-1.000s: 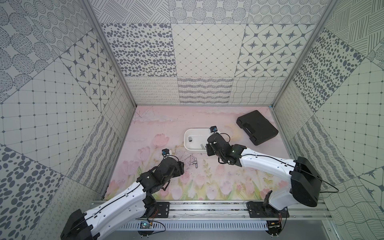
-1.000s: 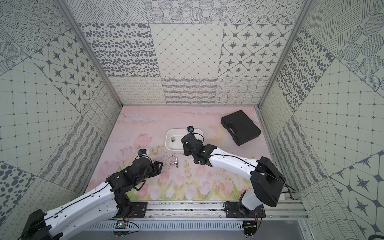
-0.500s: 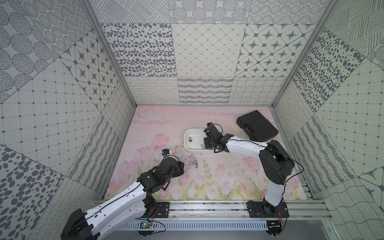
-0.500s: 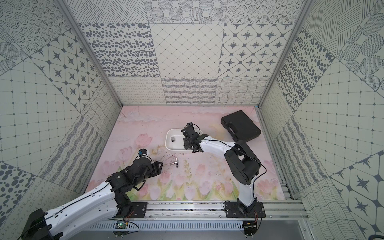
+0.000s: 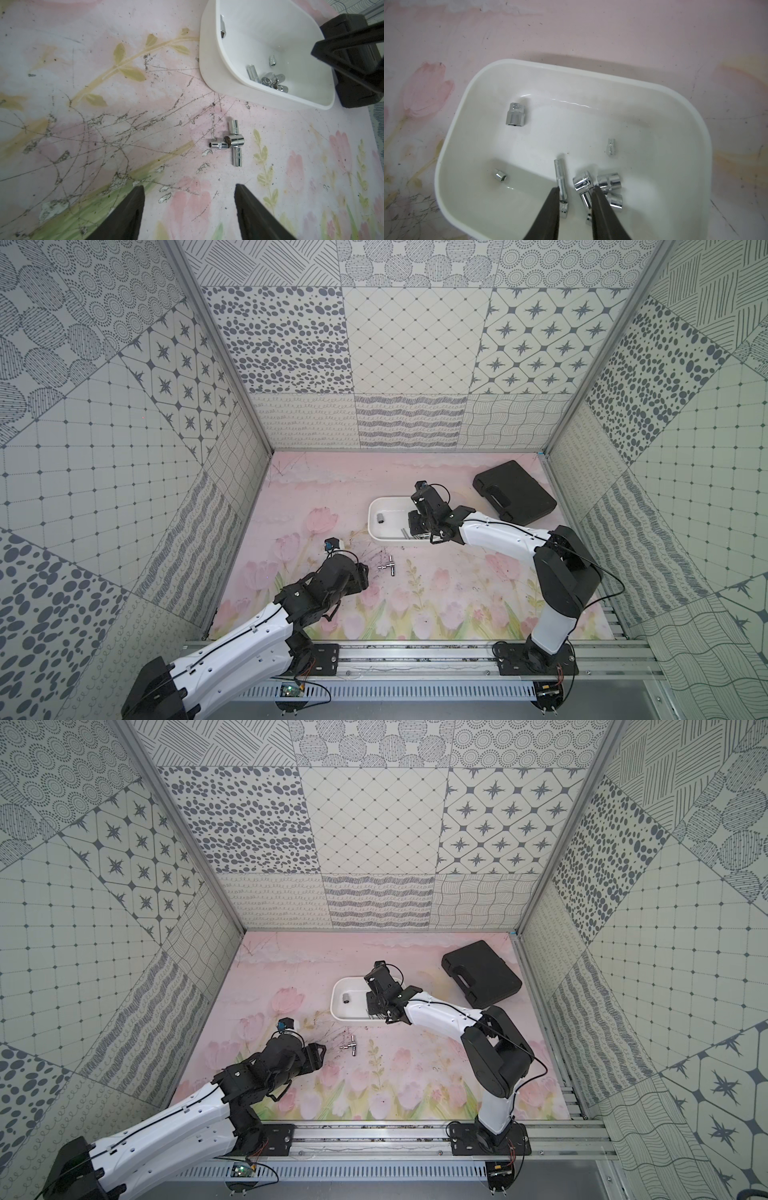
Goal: Put the socket on the desktop into the storage box
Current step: Pick up the socket head from the center of the board.
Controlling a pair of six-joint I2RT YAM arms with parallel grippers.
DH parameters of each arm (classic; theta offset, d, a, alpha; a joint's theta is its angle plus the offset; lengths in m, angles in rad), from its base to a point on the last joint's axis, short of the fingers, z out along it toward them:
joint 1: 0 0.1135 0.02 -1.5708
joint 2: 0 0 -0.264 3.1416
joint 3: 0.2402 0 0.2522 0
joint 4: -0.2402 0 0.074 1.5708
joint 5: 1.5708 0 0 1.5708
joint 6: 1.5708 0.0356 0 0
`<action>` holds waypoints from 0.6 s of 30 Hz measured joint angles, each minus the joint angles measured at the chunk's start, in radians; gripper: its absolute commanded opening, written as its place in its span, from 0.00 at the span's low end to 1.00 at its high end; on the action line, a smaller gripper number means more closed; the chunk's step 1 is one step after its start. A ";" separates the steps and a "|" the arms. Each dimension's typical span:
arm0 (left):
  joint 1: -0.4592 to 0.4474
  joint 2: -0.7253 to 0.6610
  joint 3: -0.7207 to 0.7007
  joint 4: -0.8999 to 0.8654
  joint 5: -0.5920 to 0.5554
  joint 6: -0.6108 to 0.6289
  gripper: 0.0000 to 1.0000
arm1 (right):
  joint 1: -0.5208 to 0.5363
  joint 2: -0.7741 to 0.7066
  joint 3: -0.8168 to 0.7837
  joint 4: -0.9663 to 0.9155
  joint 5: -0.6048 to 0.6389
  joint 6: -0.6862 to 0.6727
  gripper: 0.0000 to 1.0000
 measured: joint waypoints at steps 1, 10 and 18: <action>0.000 0.000 0.000 0.000 0.000 0.000 0.73 | 0.014 -0.041 -0.016 -0.003 0.006 0.000 0.31; 0.000 -0.007 0.000 0.000 -0.002 -0.001 0.73 | 0.230 -0.299 -0.200 -0.003 0.100 0.042 0.33; 0.000 -0.030 0.000 -0.001 -0.020 -0.008 0.73 | 0.402 -0.237 -0.257 -0.018 0.176 0.146 0.33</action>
